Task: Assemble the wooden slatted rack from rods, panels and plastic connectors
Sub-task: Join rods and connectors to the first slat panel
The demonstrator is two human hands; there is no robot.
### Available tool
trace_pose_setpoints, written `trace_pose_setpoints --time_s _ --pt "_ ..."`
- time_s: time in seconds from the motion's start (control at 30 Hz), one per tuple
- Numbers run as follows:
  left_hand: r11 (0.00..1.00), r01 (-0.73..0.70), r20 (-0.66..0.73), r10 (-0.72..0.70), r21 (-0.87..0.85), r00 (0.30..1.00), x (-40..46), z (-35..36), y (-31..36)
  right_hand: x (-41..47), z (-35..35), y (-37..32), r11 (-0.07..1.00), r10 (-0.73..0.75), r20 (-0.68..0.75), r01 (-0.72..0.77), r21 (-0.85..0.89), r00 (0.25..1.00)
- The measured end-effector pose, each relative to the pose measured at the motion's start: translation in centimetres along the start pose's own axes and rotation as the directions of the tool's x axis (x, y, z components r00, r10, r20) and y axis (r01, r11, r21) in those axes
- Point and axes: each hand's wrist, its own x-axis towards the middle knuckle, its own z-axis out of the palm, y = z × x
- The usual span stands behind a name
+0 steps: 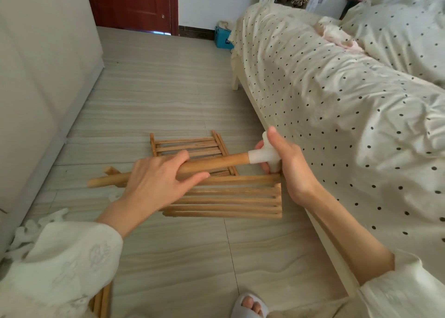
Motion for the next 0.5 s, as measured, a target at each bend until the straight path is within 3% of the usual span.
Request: trace_pose_setpoints --time_s 0.1,0.27,0.4,0.5 --pt "0.994 0.098 -0.014 -0.098 0.057 0.995 0.0 0.3 1.4 -0.4 0.4 0.4 0.998 0.056 -0.006 -0.055 0.044 0.998" --pt "0.967 0.256 0.197 -0.252 0.007 0.947 -0.7 0.4 2.6 -1.6 1.2 0.6 0.987 0.071 -0.108 -0.054 0.15 0.992" --pt "0.954 0.301 0.275 -0.292 0.01 0.916 -1.6 -0.4 2.5 -2.6 1.9 0.9 0.992 -0.014 -0.121 0.03 0.124 0.993" --pt "0.931 0.359 0.411 -0.301 -0.07 0.86 -2.8 -0.3 2.7 -2.9 2.3 1.2 0.998 -0.051 -0.091 0.054 0.022 0.995"
